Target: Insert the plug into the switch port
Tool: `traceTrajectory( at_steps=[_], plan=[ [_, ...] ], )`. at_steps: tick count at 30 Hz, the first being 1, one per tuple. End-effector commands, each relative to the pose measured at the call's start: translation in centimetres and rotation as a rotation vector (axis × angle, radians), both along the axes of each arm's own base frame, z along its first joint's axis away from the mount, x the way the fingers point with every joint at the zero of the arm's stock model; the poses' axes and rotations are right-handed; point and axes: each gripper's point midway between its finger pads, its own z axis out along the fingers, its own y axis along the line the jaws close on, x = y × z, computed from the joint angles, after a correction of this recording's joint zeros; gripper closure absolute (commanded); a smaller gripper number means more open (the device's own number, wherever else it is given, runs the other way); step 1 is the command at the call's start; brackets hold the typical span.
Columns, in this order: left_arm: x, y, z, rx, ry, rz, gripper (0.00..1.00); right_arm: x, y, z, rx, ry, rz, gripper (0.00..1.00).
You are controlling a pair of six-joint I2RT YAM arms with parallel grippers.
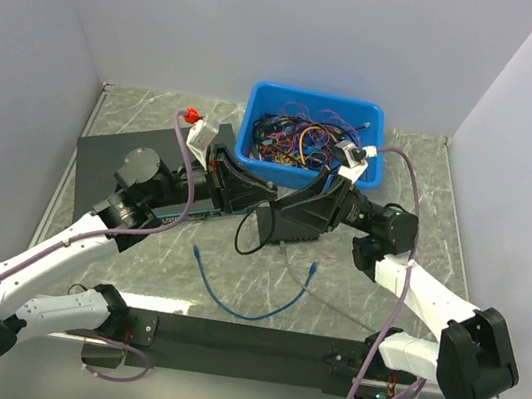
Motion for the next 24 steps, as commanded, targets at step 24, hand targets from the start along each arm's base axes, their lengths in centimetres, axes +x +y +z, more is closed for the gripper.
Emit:
traceTrajectory(
  at_steps=[24],
  plan=[
    [-0.7,-1.4,2.0,-0.059,-0.025,-0.047,0.99,-1.6,-0.8,2.5,0.061,-0.274,-0.096,0.65]
  ],
)
